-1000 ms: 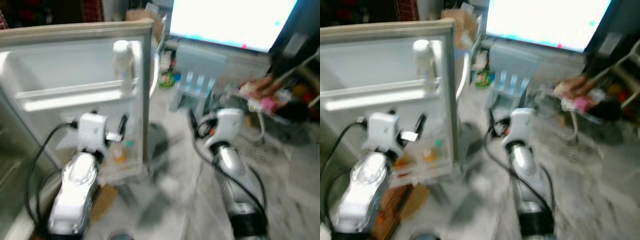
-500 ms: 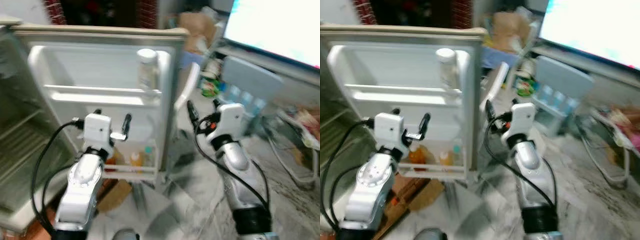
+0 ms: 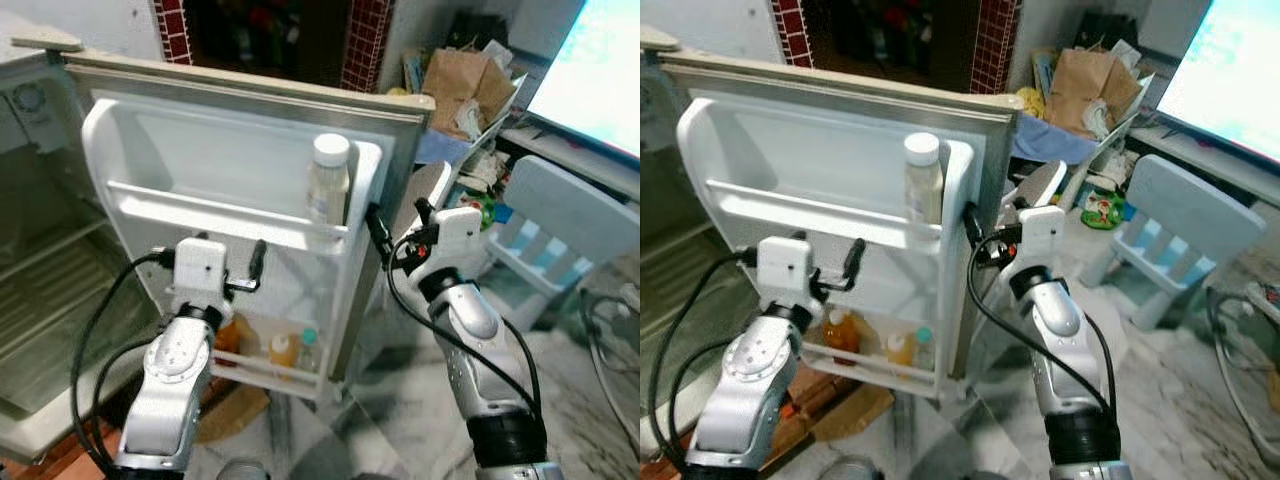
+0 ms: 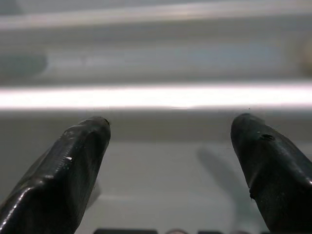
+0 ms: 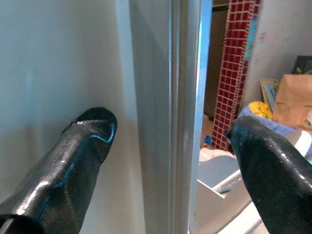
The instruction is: Restocking fridge
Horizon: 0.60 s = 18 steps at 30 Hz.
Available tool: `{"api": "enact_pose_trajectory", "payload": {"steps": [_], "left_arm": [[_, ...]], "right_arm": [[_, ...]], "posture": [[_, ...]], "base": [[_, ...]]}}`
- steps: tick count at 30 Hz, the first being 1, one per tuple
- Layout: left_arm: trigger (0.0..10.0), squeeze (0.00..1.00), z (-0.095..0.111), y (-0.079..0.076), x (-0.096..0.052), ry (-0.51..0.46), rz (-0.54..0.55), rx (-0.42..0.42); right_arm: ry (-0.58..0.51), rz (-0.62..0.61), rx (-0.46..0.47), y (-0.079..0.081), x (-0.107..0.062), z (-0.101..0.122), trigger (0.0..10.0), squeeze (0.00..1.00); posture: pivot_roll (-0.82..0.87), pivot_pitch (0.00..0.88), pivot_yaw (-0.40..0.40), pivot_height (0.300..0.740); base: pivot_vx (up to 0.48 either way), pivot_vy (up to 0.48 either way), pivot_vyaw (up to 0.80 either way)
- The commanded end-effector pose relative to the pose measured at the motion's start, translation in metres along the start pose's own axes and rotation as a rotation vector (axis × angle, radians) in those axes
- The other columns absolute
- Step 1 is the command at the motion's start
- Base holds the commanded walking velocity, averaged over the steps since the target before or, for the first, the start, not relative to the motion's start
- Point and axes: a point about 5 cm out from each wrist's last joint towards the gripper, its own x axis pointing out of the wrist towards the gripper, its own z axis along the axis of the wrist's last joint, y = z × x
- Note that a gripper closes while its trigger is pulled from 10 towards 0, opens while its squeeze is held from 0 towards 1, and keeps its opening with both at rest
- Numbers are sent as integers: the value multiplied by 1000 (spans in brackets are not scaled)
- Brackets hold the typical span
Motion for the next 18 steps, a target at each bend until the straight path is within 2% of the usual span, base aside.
{"api": "enact_pose_trajectory", "payload": {"steps": [1,7,15,18], "left_arm": [[10000,0,3,-7,0,-1,-14,0],[10000,0,4,-6,1,-14,-12,24],[10000,0,7,-8,4,-18,-16,25],[10000,0,6,-8,3,-17,-17,30]], "right_arm": [[10,40,8,6,1,0,10000,0],[14,54,10,7,1,-1,10000,0],[16,66,12,9,2,0,10000,0],[40,107,29,13,0,-4,10000,0]], "posture": [[144,0,-50,740],[143,0,-52,740],[142,0,-49,740],[143,0,-48,740]], "base": [[0,-255,0],[0,-166,0],[0,-472,0],[0,-480,0]]}}
